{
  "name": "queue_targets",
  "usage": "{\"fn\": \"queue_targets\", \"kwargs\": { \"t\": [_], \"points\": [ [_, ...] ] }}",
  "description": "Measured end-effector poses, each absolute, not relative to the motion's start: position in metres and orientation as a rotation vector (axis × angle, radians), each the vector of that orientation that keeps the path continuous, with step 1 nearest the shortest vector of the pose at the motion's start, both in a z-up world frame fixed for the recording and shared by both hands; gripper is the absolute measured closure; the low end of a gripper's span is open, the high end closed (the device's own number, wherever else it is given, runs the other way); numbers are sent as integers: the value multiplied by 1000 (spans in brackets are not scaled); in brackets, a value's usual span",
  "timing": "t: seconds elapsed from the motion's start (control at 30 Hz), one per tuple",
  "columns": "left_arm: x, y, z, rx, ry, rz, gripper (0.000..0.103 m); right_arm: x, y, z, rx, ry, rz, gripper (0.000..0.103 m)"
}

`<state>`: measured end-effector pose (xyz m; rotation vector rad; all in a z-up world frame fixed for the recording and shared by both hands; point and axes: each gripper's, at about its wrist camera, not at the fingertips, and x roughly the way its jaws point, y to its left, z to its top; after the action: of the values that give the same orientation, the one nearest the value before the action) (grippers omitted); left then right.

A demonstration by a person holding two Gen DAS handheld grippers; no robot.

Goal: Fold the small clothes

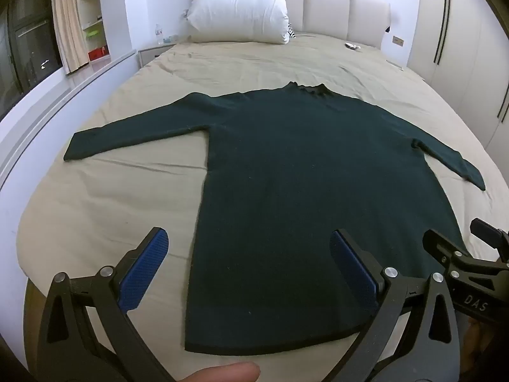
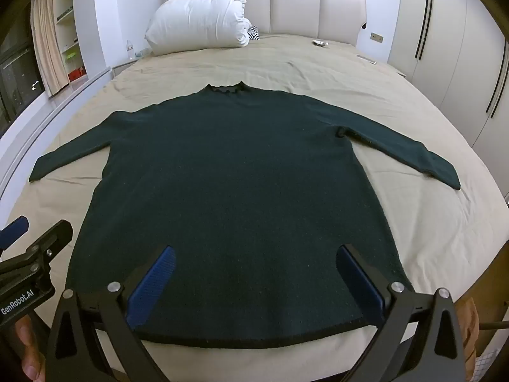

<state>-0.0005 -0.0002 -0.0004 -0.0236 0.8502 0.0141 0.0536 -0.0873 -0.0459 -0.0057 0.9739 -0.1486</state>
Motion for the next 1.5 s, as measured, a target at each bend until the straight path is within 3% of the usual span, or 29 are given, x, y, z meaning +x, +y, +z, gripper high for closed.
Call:
{"fn": "queue_targets", "kwargs": {
  "t": [1.5],
  "points": [
    [-1,4,-3,-26,859,9,0,54,-82,-50,-30,1003,-153,0]
  ]
}}
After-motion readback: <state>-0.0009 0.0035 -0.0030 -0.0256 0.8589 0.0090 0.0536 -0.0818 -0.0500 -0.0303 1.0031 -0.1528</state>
